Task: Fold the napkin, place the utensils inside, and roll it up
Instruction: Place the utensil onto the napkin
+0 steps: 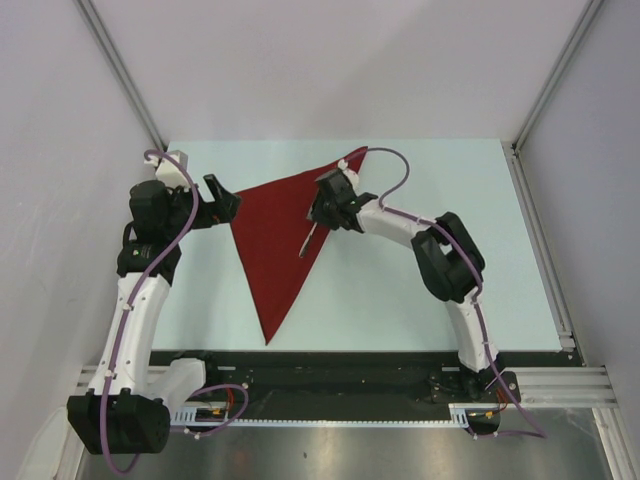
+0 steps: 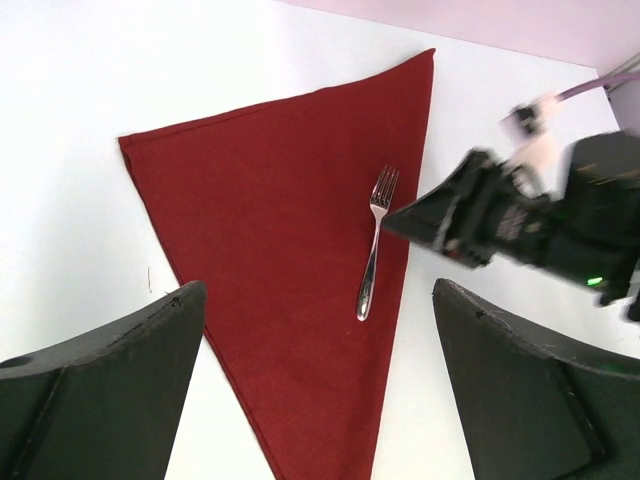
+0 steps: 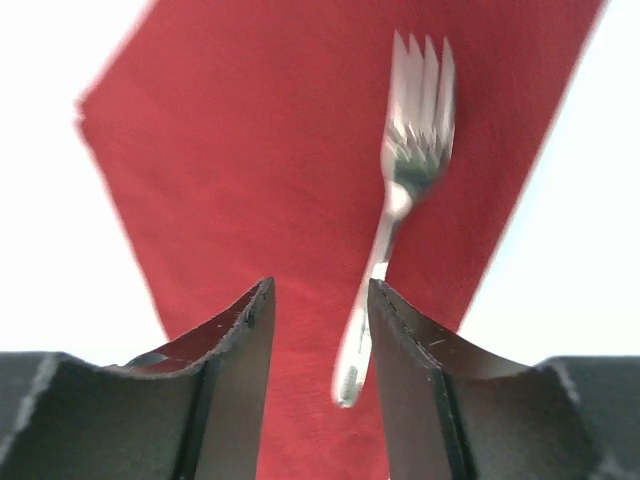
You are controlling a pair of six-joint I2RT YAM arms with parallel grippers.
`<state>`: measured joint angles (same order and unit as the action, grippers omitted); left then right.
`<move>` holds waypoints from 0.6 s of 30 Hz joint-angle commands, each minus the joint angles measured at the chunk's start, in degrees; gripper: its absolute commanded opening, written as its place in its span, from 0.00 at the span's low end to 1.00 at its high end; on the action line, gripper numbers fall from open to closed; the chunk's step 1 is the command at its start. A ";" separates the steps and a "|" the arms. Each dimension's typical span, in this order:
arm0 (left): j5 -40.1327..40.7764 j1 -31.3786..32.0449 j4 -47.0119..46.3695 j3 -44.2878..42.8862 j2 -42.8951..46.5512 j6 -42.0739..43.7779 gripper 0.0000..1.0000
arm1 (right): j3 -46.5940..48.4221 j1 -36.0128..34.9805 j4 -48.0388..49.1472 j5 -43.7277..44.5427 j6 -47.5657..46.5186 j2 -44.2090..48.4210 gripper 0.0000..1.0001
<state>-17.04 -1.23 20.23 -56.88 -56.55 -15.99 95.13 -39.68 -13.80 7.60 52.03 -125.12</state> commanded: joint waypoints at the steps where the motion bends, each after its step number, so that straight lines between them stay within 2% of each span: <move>1: 0.34 0.01 -1.42 0.11 0.30 0.61 1.00 | -1.44 6.97 11.69 -8.88 -6.85 8.05 0.48; 8: 0.34 0.00 -1.16 0.11 -0.84 0.78 1.00 | 1.54 20.32 17.66 -19.63 -11.07 0.06 0.48; 18: 3.06 0.00 0.16 -0.60 -2.51 2.10 1.00 | 12.70 27.46 25.75 -26.66 -8.71 -15.23 0.50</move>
<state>-15.88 -1.23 20.32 -56.88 -58.65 -15.59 101.32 -12.47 6.39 -13.67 42.39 -135.63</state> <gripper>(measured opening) 0.994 0.494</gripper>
